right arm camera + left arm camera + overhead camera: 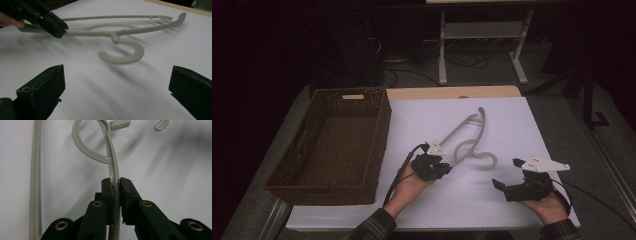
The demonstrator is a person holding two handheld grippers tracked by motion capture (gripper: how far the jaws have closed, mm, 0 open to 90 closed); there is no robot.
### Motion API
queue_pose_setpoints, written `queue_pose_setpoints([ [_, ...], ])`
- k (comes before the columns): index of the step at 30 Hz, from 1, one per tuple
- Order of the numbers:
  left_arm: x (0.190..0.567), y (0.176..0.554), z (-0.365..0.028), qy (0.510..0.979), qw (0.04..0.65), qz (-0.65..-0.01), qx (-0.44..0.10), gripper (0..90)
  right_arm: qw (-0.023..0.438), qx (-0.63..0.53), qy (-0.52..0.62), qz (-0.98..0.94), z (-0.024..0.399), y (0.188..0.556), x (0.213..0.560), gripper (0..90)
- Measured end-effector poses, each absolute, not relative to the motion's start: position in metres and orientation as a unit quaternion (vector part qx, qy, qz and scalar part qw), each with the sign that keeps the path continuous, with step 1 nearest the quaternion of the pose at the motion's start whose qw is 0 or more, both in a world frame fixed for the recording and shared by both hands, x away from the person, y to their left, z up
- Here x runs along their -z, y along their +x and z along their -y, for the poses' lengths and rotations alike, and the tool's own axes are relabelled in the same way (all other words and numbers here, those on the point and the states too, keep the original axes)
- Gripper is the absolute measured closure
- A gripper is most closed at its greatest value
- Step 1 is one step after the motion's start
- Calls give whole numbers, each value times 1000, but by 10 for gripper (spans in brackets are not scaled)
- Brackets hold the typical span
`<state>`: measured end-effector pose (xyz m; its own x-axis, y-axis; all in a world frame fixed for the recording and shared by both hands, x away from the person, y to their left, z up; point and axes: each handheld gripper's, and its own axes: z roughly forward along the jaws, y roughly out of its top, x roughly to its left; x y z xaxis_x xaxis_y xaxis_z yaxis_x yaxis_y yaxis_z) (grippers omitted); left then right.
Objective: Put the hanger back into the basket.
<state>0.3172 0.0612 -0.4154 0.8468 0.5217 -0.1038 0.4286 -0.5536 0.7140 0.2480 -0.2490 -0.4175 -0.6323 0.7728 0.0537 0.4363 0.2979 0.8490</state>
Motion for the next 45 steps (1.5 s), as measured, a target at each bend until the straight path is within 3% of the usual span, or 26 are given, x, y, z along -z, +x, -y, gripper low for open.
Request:
queue_pose_setpoints([
  [33,352,323,-110,811,491,-308,-74,827,189,-448,390,-782,249,249,418,0],
  [45,311,318,-135,794,518,-308,-80,827,190,-448,392,-781,250,250,418,0],
])
